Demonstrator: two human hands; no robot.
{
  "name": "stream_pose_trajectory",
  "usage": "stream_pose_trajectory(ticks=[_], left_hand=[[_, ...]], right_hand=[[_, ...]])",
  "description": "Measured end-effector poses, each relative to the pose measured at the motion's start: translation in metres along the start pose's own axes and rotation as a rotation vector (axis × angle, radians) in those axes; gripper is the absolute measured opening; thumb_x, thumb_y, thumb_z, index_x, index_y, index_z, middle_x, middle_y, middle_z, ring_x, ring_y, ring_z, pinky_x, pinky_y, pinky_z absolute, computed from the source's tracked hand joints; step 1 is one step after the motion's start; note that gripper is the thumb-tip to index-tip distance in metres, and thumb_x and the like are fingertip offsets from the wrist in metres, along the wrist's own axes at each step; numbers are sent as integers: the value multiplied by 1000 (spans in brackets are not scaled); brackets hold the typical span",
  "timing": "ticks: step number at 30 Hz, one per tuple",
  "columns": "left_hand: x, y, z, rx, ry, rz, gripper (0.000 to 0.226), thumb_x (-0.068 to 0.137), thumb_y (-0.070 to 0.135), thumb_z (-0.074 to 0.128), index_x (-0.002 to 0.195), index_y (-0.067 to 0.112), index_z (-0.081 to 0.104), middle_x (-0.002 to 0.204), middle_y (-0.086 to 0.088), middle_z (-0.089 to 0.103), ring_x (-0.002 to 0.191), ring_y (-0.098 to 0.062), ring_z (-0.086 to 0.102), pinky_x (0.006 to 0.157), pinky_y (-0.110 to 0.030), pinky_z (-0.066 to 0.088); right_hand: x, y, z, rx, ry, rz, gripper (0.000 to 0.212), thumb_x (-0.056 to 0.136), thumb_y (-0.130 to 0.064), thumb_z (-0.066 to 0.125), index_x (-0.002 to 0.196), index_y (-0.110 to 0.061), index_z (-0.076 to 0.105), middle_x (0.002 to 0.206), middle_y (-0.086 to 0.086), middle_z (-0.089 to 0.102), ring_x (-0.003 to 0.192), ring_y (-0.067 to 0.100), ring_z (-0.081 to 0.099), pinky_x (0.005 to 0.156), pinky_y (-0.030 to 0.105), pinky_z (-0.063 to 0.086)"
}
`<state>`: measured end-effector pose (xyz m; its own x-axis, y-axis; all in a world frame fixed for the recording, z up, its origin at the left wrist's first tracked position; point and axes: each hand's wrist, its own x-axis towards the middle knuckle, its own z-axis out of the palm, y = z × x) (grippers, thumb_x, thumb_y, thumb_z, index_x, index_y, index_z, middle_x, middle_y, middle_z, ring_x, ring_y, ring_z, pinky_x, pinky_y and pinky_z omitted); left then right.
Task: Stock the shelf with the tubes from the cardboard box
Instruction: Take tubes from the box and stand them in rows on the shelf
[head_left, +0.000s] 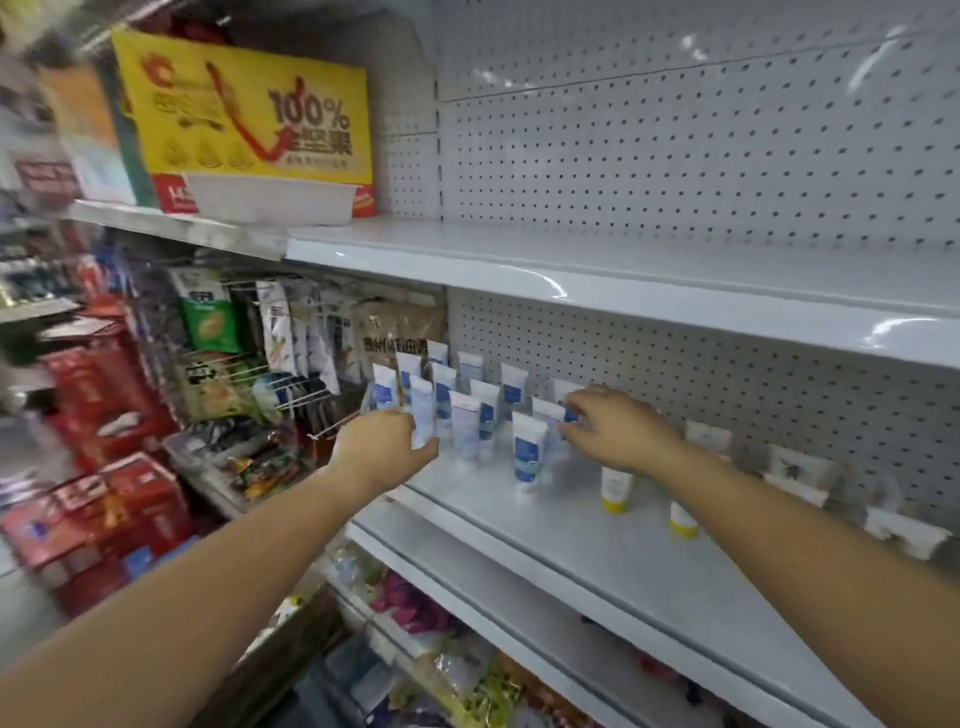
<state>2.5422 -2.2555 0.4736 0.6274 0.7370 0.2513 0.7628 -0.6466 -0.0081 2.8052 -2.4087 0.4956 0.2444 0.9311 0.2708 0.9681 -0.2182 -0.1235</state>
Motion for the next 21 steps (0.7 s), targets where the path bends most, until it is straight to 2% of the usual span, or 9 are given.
stream_pose_trajectory(ticks=[3,5,6,9,11,14,16,18,21], left_hand=[[-18,-68,8,18,-43,-109,58,93,66,39,91,15,66,82,0,66,73,-18,62,59,-32,54],[-31,-111,13,5,-40,-177,59,92,66,39,75,14,62,66,1,59,62,-18,59,53,-29,50],[-35,-125,16,-1,-40,-191,58,92,66,40,74,15,61,65,1,58,61,-19,58,53,-29,48],[-54,-192,31,4,-81,-280,56,92,64,41,81,14,64,75,-2,65,73,-24,64,59,-31,50],[-68,-240,45,0,-92,-342,53,91,63,40,86,17,66,83,-2,66,82,-26,66,62,-31,49],[-87,-296,69,-38,-124,-410,57,85,67,39,89,19,68,88,0,65,87,-25,66,65,-33,50],[-99,-323,88,-67,-166,-459,57,84,67,37,81,17,65,89,-2,65,82,-25,63,69,-34,51],[-109,-346,110,-57,-195,-503,47,90,60,42,72,19,54,86,-1,65,76,-23,60,66,-33,48],[-121,-380,142,-58,-241,-543,43,89,58,46,89,18,63,94,0,69,86,-23,66,69,-32,49]], right_hand=[[41,-60,29,32,-38,-109,37,95,-47,49,121,-22,56,120,2,57,107,23,56,82,35,49],[68,-103,53,72,-72,-170,41,96,-49,48,128,-23,54,128,2,55,113,23,54,87,37,49],[75,-117,60,84,-83,-187,44,96,-49,47,132,-23,52,132,1,54,117,22,53,91,38,49],[110,-184,101,100,-147,-279,48,96,-51,46,134,-22,51,133,1,54,118,21,54,94,40,49],[131,-230,133,113,-190,-343,47,96,-53,44,130,-22,53,127,1,57,112,21,56,89,41,51],[155,-294,181,139,-249,-386,47,96,-53,44,130,-21,52,122,0,55,109,22,55,83,36,49],[165,-334,211,176,-299,-398,43,96,-49,47,128,-21,55,123,-2,55,108,21,56,86,36,50],[171,-368,242,200,-356,-436,40,95,-49,49,123,-23,57,119,-3,56,108,20,58,86,38,52],[179,-404,283,173,-436,-472,45,95,-50,48,126,-19,55,123,3,56,110,22,56,85,40,52]])
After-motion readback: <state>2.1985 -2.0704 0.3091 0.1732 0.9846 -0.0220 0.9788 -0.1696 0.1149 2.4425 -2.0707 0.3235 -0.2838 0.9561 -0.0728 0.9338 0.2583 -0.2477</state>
